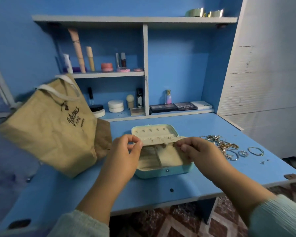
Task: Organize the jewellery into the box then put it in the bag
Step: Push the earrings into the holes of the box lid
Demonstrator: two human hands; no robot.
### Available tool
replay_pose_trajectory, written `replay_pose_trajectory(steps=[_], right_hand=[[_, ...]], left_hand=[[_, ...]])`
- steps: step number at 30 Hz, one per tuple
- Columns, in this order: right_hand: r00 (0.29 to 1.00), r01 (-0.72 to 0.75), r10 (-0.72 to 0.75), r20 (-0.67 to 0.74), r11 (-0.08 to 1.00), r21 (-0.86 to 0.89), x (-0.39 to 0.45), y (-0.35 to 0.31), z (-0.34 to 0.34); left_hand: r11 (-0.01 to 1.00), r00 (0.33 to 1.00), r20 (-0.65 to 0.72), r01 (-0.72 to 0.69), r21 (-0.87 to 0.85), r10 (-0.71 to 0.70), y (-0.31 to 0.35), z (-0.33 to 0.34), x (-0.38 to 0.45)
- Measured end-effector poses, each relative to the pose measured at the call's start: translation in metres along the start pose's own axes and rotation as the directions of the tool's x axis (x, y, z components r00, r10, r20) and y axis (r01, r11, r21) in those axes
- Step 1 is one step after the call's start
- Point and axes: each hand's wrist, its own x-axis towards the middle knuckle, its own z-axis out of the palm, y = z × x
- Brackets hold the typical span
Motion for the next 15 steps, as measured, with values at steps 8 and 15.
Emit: replay_pose_trajectory(steps=[8,15], right_hand=[[0.993,0.081,-0.078,-0.085,0.996,0.032,0.022,-0.015,0.005],[0.992,0.109,-0.103,-0.074,0.99,0.084,0.048,-0.023,0.014]], left_hand=[[0.958,0.988,0.09,0.141,-0.249,-0.122,-0.019,0.002,0.048],[0.936,0.989,0.061,0.147,-0.319,-0.135,-0.028,0.006,0.075]])
